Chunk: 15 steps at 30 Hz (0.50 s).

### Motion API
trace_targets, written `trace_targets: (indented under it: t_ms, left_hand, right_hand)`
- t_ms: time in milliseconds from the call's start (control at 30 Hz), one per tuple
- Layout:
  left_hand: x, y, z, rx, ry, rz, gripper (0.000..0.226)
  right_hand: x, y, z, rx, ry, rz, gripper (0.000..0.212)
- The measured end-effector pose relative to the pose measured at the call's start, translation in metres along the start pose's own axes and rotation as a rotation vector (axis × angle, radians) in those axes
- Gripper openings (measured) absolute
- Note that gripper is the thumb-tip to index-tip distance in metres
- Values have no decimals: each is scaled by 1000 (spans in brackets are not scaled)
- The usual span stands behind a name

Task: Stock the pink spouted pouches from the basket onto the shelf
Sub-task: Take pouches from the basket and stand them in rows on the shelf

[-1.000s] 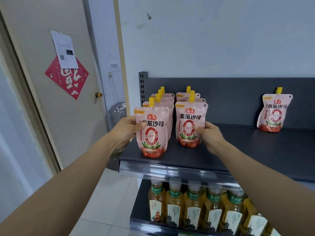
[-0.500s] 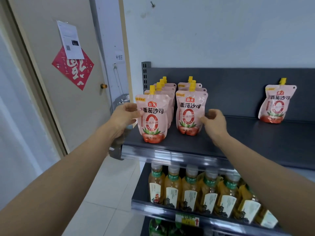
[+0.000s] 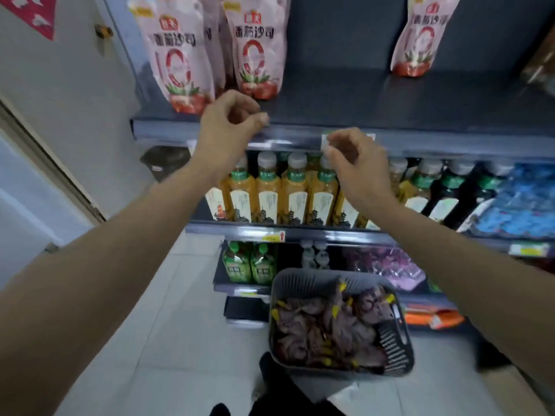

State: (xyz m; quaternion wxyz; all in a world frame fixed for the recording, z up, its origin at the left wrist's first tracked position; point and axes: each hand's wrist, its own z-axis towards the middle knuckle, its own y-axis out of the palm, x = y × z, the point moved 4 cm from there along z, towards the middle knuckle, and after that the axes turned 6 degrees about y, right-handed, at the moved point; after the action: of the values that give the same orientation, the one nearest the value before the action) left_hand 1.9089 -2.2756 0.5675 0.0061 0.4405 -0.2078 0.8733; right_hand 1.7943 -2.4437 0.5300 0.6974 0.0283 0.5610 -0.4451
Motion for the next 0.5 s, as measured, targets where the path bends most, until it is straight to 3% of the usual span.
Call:
trace_targets:
  t_ms: [200, 367, 500]
  left_hand:
    - [-57, 114, -106, -529, -264, 49, 11]
    - [-109, 157, -175, -748, -509, 49, 14]
    - [-159, 175, -215, -912, -682, 309, 26]
  right_hand:
    - [108, -12, -72, -248, 246, -164, 21]
    - [188, -12, -119, -417, 456, -260, 21]
    - [238, 2, -137, -496, 586, -390, 22]
